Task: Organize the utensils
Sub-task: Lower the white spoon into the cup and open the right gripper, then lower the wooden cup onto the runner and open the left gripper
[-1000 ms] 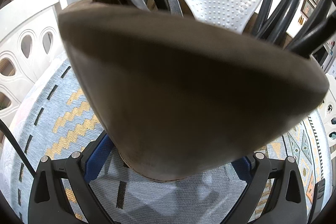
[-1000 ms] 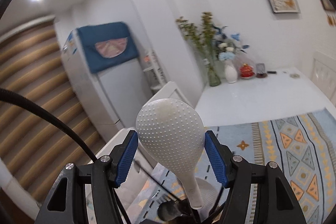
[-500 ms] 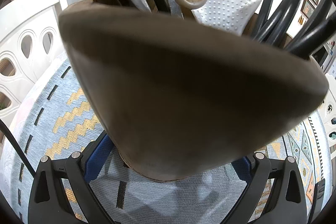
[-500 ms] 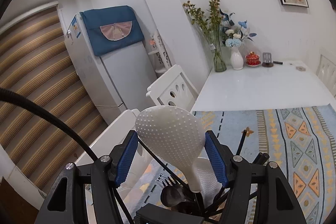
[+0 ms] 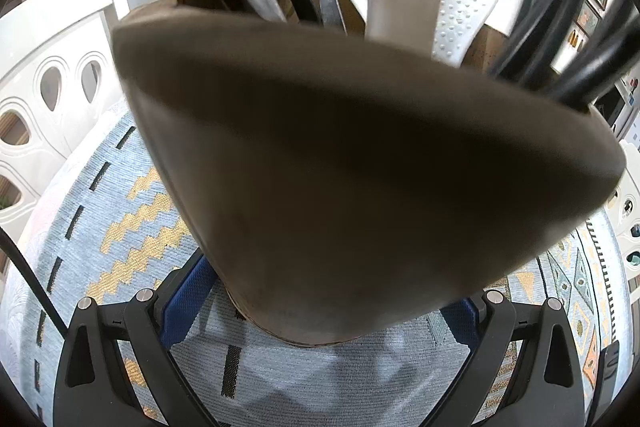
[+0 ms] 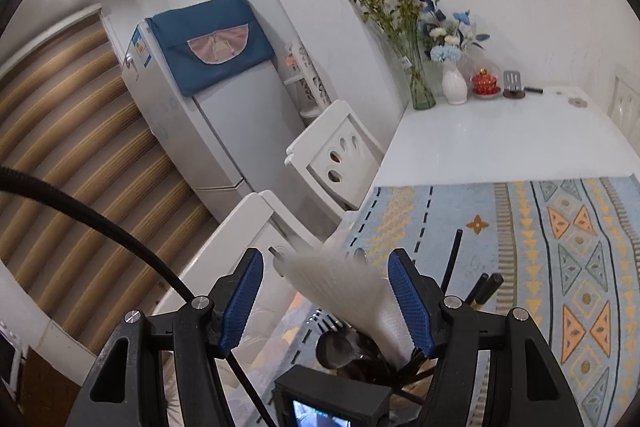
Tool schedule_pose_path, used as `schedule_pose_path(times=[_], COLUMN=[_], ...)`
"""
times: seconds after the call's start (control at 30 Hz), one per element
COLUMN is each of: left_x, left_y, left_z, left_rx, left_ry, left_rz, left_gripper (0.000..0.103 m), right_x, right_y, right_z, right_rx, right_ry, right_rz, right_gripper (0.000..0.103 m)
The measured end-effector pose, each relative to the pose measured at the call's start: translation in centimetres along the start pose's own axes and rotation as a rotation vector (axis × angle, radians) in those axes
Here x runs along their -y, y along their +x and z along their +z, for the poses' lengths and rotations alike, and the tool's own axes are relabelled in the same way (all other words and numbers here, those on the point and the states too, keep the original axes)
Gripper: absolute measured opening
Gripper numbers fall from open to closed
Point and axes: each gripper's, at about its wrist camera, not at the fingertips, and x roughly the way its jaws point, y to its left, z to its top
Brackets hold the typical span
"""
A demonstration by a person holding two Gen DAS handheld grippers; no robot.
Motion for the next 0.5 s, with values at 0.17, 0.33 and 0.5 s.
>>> schedule_pose_path(times=[0.17,0.33,0.5], left_x=[-0.2,-0.3,-0.3], left_y=[-0.2,-0.2,-0.2], left_z=[-0.1,-0.1,-0.1], left_rx=[0.000,0.000,0.000], left_ry=[0.000,0.000,0.000], left_rz=[-0.001,-0.001,-0.001], left_gripper=[0.100,0.100,0.100], right_x=[0.0,1.2,2.1], right_y=[-0.6,-1.2,-1.8], right_z=[0.3,0.6,0.7], right_rx=[-0.016,-0.012,-0.011], right_ry=[-0.003,0.037,0.046], right_rz=[-0.013,-0.034,-0.063], right_gripper=[0.063,0.066,0.066])
